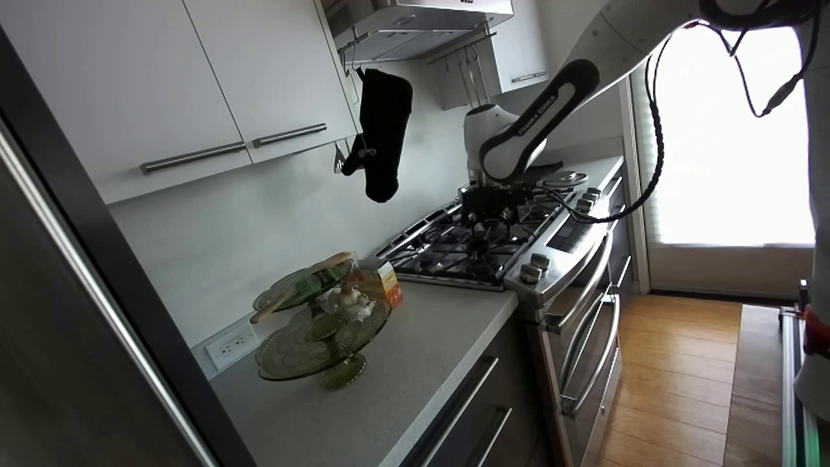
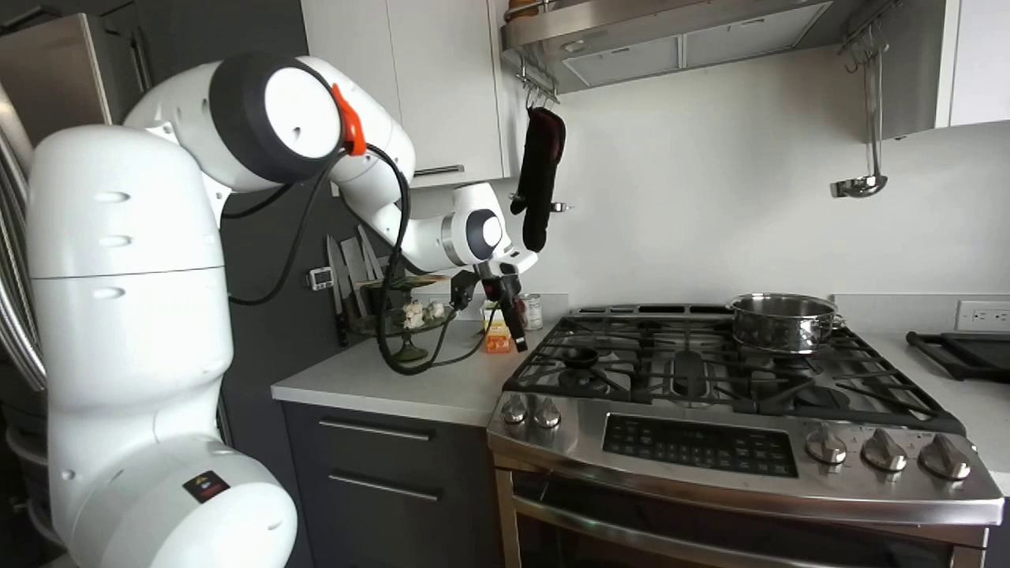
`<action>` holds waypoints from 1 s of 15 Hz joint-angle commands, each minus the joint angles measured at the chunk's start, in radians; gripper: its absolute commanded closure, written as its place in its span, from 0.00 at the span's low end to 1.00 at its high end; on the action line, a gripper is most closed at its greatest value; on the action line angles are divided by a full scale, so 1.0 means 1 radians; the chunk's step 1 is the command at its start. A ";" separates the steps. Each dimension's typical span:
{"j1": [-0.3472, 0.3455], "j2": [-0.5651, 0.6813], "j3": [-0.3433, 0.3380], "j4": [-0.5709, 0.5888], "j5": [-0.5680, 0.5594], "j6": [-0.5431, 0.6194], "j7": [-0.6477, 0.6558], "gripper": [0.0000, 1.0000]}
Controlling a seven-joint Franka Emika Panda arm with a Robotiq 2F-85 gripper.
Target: Place the small black pan on the back right plate of the stove
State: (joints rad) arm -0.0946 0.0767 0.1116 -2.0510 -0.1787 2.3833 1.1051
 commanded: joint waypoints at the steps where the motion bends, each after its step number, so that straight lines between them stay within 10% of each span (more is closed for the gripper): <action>1: 0.060 0.136 -0.062 0.126 0.007 -0.015 -0.013 0.00; 15: 0.107 0.362 -0.162 0.375 0.108 -0.083 -0.106 0.00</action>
State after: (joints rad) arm -0.0064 0.3946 -0.0248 -1.7353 -0.1061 2.3437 1.0276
